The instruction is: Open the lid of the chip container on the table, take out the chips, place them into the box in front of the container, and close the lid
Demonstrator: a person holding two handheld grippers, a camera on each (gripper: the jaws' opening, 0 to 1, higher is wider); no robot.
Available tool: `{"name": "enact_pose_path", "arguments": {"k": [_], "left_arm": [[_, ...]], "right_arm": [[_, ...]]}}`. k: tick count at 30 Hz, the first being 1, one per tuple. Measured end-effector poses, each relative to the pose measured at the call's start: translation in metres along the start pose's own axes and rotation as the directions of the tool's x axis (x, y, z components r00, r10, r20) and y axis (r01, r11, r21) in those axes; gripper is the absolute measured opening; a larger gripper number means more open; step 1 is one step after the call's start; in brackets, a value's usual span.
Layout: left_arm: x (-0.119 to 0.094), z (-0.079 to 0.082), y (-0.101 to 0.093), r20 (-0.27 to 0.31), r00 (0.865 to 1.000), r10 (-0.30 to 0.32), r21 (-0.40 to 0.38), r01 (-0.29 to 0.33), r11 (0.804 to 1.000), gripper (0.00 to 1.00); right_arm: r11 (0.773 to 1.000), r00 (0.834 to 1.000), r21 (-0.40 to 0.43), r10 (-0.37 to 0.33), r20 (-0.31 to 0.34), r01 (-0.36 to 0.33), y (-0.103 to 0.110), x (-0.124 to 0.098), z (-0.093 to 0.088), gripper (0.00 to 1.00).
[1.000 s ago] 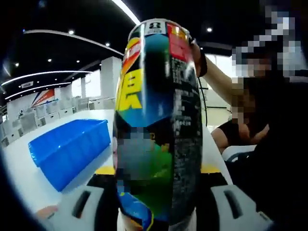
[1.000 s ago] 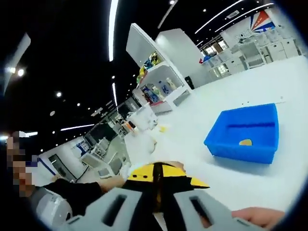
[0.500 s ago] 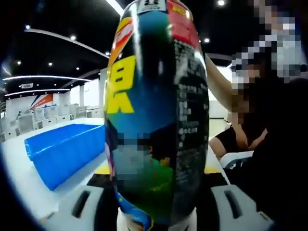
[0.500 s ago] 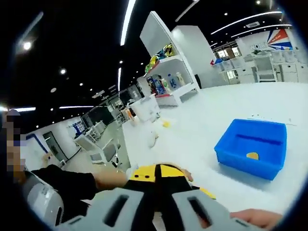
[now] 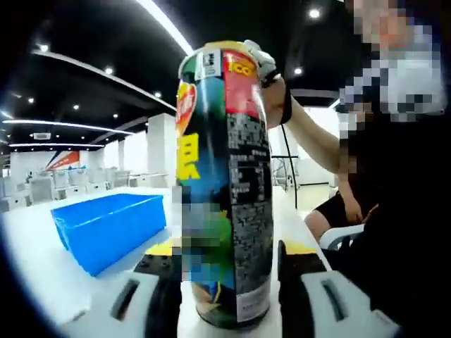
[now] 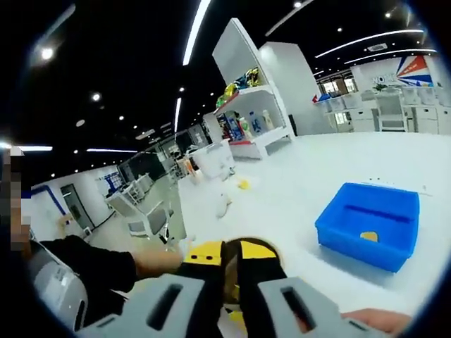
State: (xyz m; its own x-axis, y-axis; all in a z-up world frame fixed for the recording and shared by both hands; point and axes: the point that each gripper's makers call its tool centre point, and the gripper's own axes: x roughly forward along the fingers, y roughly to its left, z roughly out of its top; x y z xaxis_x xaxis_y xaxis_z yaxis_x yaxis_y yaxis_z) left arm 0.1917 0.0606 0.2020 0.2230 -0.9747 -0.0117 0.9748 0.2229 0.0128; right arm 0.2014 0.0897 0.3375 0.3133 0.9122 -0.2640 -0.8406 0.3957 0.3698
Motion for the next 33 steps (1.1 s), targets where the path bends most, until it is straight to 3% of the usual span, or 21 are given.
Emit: {"name": "enact_pose_path", "arguments": {"k": [9,21,24,27,30,33], "left_arm": [[0.018,-0.009,-0.006,-0.047,0.999,-0.023,-0.008,0.023,1.0,0.46],[0.045,-0.008,-0.007,-0.016,0.999,-0.033,-0.02,0.033,0.999,0.46],[0.047,-0.007,-0.007,-0.001,1.0,-0.029,-0.026,0.029,0.999,0.46],[0.047,-0.006,-0.008,0.004,1.0,-0.029,-0.026,0.029,0.999,0.46],[0.047,-0.006,-0.008,0.004,1.0,-0.026,-0.026,0.026,0.999,0.46],[0.047,-0.006,-0.009,-0.002,1.0,-0.019,-0.024,0.019,1.0,0.46]], "right_arm": [[1.0,1.0,-0.006,0.01,-0.017,-0.01,0.006,-0.001,-0.002,0.07],[0.997,0.998,-0.044,-0.062,0.001,0.062,-0.012,-0.019,-0.004,0.07],[0.997,0.998,-0.06,-0.049,0.027,0.051,-0.013,-0.024,-0.001,0.1],[0.997,0.995,-0.059,-0.052,0.085,0.057,-0.013,-0.034,0.01,0.23],[0.983,0.973,-0.083,-0.144,0.179,0.161,-0.031,-0.056,0.028,0.26],[0.974,0.952,-0.062,-0.201,0.23,0.22,-0.046,-0.076,0.034,0.26]]}}
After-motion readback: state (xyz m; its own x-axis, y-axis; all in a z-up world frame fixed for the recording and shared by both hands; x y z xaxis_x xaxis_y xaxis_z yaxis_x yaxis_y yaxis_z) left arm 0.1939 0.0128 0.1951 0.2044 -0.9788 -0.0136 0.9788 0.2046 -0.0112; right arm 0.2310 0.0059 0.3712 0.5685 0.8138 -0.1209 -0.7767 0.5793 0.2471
